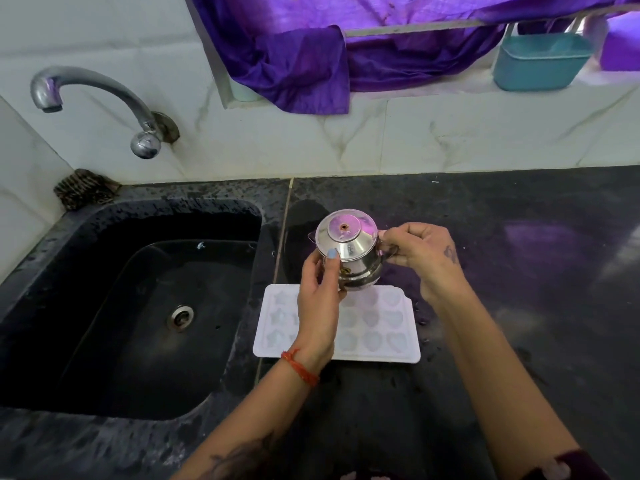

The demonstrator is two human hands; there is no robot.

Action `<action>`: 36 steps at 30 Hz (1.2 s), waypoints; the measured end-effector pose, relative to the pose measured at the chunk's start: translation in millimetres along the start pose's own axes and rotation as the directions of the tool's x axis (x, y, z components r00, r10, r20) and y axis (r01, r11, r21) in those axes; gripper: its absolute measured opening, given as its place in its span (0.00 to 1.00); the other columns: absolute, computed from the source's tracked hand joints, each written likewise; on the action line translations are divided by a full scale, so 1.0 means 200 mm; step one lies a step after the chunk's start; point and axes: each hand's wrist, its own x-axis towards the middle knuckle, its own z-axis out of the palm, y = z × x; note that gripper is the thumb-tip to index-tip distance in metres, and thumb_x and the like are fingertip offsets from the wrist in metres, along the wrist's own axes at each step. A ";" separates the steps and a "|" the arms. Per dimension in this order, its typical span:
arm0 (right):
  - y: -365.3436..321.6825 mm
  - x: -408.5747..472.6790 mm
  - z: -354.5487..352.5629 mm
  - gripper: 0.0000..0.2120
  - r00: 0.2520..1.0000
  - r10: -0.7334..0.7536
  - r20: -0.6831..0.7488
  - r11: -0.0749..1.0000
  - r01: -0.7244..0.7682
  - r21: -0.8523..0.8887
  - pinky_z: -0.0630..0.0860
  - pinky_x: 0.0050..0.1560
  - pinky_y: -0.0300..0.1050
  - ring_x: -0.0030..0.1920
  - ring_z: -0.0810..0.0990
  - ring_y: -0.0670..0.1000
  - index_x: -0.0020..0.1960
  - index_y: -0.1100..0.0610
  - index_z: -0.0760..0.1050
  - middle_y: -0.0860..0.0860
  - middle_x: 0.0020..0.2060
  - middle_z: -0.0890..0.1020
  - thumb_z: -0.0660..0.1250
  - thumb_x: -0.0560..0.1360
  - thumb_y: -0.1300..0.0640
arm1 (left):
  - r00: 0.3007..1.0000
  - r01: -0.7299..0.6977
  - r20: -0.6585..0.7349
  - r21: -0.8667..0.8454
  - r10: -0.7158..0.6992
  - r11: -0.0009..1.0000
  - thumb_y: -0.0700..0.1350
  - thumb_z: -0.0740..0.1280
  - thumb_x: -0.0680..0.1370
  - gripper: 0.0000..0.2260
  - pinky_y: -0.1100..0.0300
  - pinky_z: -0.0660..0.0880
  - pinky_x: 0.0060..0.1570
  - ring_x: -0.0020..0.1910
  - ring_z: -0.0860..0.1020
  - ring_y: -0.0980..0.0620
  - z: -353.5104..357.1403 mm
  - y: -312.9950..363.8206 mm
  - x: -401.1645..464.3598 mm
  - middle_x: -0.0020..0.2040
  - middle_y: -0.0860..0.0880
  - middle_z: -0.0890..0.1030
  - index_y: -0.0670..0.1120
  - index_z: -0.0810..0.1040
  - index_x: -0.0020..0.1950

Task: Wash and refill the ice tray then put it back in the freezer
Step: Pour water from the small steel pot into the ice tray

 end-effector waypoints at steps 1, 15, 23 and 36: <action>0.00 0.02 0.03 0.06 1.000 0.010 -0.003 1.000 -0.010 0.024 0.81 0.50 0.52 0.40 0.81 0.53 0.28 0.57 0.80 0.63 0.40 0.84 0.70 0.60 0.55 | 1.000 -0.005 -0.002 0.002 0.005 1.000 0.49 0.60 0.81 0.12 0.55 0.76 0.58 0.57 0.78 0.54 -0.02 0.01 0.03 0.60 0.48 0.79 0.50 0.72 0.64; 0.08 0.43 0.39 0.09 0.995 0.099 -0.007 0.978 -0.096 0.183 0.79 0.46 0.45 0.41 0.80 0.52 0.31 0.57 0.79 0.55 0.34 0.81 0.72 0.69 0.62 | 0.997 -0.024 -0.068 0.047 0.027 0.999 0.49 0.65 0.78 0.17 0.47 0.71 0.66 0.62 0.77 0.51 -0.20 0.02 0.61 0.62 0.50 0.79 0.48 0.75 0.66; 0.13 0.66 0.54 0.09 0.991 0.129 -0.029 0.976 -0.121 0.179 0.78 0.42 0.41 0.39 0.79 0.52 0.31 0.58 0.77 0.56 0.34 0.80 0.71 0.70 0.63 | 0.994 -0.017 -0.103 0.047 0.021 0.999 0.51 0.67 0.77 0.16 0.46 0.70 0.66 0.62 0.76 0.51 -0.23 -0.04 0.90 0.62 0.51 0.79 0.52 0.75 0.64; 0.19 0.79 0.61 0.09 0.989 0.142 -0.026 0.977 -0.136 0.166 0.80 0.43 0.40 0.38 0.78 0.51 0.32 0.60 0.76 0.56 0.32 0.79 0.70 0.70 0.64 | 0.986 0.017 -0.164 0.020 -0.013 1.000 0.58 0.68 0.69 0.25 0.47 0.71 0.65 0.62 0.76 0.53 -0.23 -0.09 1.03 0.61 0.53 0.80 0.53 0.76 0.65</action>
